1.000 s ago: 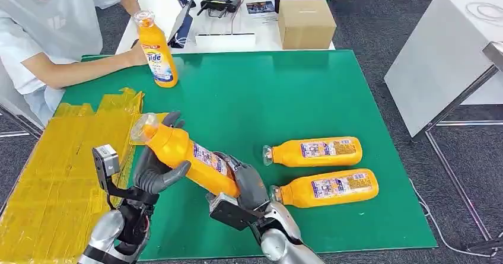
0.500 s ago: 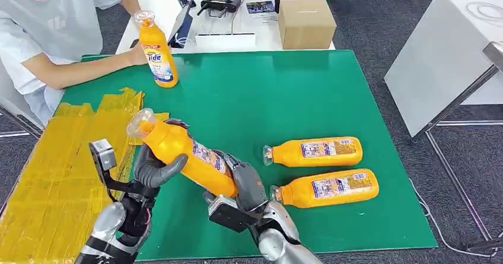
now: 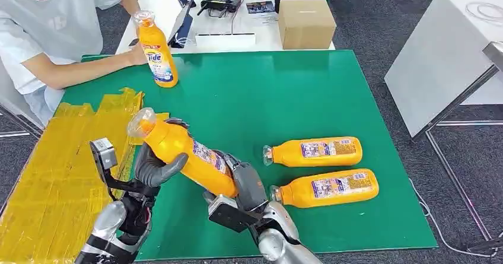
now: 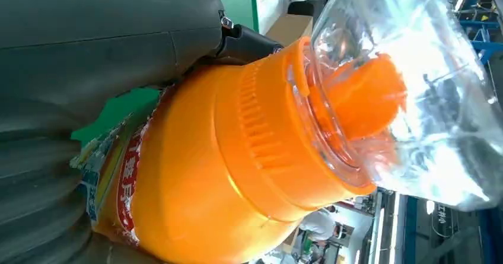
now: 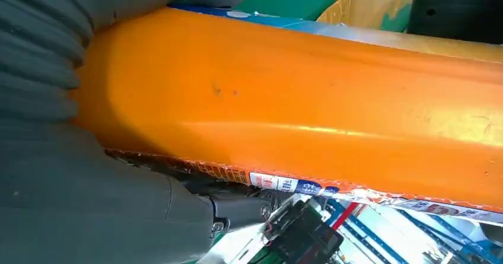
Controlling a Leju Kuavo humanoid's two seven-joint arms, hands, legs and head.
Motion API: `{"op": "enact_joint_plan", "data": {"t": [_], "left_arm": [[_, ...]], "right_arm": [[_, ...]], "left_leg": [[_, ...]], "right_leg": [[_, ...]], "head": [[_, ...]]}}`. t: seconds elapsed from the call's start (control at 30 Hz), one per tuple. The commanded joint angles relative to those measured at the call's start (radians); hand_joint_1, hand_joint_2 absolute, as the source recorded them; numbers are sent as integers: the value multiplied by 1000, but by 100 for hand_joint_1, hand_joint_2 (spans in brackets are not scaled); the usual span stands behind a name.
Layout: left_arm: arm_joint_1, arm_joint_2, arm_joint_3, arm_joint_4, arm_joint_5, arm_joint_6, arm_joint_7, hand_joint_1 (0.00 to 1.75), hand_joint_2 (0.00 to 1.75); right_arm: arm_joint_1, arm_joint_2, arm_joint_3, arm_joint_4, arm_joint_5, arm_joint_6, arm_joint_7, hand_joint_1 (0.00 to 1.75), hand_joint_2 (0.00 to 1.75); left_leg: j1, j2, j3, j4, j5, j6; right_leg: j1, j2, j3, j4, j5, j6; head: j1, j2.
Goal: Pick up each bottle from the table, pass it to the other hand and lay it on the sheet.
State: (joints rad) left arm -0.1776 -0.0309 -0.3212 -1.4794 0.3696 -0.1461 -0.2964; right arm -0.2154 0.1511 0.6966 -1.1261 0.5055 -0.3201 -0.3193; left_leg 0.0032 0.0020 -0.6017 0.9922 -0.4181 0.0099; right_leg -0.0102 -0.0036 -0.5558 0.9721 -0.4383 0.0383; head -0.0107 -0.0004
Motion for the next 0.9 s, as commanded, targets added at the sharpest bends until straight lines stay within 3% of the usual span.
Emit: {"op": "enact_joint_plan", "data": {"t": [0.03,0.9], "left_arm": [[-37,4,-32,84,3,5,12,175,175],[-37,4,-32,84,3,5,12,175,175]], "right_arm": [[-43,-8,64,12,7,4,-15,175,175],[-43,-8,64,12,7,4,-15,175,175]], "left_leg": [[1,0,5,0,-2,0],[1,0,4,0,-2,0]], "right_leg": [[1,0,5,-1,-1,-1],[1,0,5,-1,-1,-1]], "head": [[0,0],[0,0]]}}
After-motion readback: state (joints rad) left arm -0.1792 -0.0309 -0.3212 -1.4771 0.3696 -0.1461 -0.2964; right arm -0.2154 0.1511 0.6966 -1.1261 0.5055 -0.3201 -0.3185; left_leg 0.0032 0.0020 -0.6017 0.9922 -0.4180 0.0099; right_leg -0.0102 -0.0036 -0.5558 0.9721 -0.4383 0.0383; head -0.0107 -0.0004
